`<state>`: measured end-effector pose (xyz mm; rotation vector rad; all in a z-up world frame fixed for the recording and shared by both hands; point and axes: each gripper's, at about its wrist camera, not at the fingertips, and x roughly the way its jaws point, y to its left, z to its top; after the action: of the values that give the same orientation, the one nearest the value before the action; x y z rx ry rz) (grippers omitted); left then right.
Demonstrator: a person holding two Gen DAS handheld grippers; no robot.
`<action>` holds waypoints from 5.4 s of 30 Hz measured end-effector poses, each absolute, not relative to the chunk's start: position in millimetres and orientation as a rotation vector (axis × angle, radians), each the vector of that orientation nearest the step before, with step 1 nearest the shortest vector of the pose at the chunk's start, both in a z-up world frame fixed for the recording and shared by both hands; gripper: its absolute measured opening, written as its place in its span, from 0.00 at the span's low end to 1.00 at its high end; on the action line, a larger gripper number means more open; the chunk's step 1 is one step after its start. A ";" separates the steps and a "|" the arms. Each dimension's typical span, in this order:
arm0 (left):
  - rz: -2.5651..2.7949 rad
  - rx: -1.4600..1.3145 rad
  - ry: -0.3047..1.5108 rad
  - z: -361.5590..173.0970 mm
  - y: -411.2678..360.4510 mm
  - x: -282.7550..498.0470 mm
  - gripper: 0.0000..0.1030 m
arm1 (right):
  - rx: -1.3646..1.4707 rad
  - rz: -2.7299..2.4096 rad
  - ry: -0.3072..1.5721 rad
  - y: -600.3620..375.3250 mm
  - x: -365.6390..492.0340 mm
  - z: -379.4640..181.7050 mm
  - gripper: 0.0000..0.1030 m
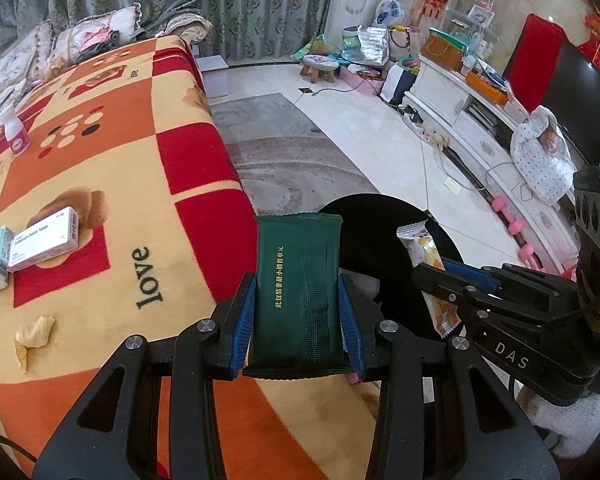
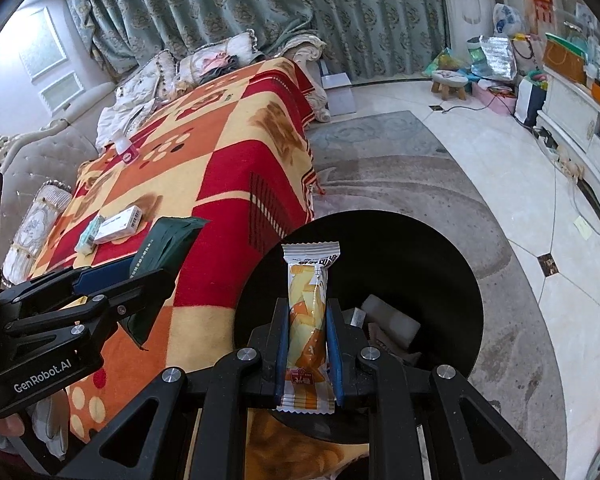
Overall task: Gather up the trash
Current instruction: 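Carry the green pouch and snack wrapper over the black bin, then open both grippers over the black bin to drop pouch and wrapper, then move both open grippers back over the items on the bed, then grasp the white tablet box with the right gripper while the left grasps the tissue pack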
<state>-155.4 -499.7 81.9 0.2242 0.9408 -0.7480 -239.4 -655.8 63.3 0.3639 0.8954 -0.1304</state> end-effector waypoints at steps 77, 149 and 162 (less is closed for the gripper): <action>-0.842 0.166 1.034 60.4 -521.0 -145.3 0.41 | 0.408 -0.206 0.935 -685.6 -236.2 46.6 0.30; -0.386 0.041 1.083 55.6 -292.2 -34.7 0.44 | 0.032 0.163 1.101 -458.8 -16.0 28.8 0.57; -0.344 -0.012 1.111 46.2 -266.5 -4.4 0.44 | 0.052 0.056 1.080 -466.6 88.7 22.9 0.57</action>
<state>-4.4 -266.5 46.2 -0.0120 1.1114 -0.3440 88.7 -466.6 22.9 0.0524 1.0796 0.0558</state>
